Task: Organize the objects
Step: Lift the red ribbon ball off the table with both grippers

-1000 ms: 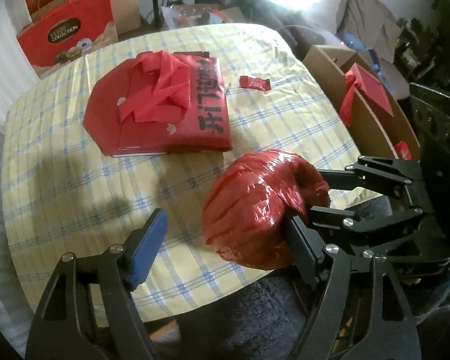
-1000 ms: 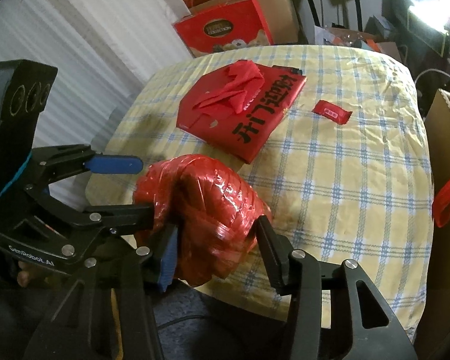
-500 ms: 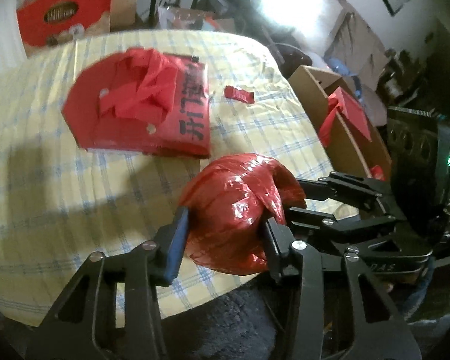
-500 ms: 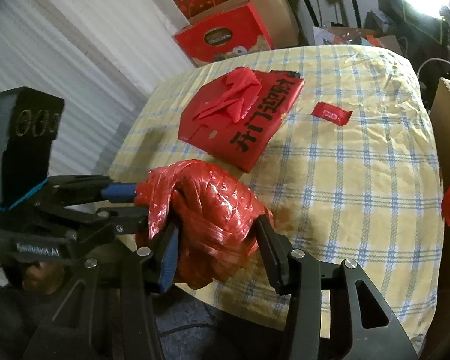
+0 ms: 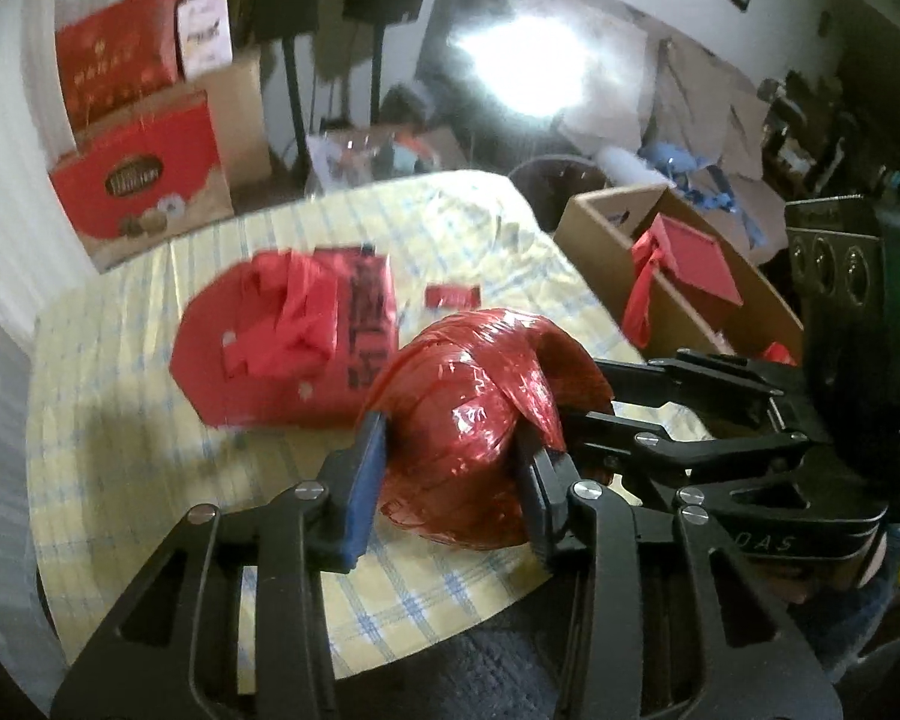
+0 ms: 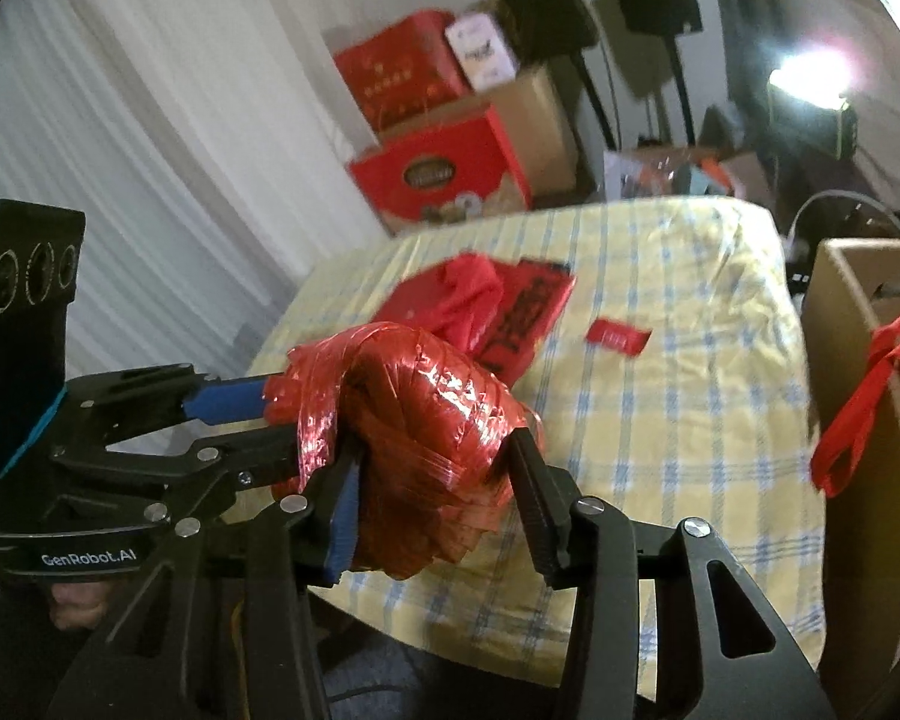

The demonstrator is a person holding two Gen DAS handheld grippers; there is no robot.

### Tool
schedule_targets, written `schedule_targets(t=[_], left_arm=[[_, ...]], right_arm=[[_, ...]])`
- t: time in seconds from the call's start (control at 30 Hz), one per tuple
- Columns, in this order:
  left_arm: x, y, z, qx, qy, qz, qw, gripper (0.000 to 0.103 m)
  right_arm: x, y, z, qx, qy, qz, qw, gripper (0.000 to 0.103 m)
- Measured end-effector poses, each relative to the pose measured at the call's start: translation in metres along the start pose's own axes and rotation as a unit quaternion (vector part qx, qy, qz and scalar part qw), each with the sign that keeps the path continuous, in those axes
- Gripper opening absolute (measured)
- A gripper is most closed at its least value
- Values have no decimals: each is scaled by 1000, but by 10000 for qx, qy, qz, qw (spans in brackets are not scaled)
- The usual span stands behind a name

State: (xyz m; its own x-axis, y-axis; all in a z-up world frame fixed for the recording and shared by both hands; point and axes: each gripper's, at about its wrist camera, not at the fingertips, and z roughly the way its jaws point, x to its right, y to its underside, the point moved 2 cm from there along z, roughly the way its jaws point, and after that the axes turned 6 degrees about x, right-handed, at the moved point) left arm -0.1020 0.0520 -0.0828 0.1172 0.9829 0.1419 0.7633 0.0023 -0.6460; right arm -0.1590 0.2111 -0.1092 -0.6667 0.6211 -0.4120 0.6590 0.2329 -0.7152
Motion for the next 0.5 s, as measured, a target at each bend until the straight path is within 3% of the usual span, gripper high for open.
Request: schedule_targets(t=[0.5], left_arm=[[30, -17, -59, 1239, -72, 637, 9902, 37]], right_arm=[[-32, -20, -62, 1240, 248, -689, 9896, 45]])
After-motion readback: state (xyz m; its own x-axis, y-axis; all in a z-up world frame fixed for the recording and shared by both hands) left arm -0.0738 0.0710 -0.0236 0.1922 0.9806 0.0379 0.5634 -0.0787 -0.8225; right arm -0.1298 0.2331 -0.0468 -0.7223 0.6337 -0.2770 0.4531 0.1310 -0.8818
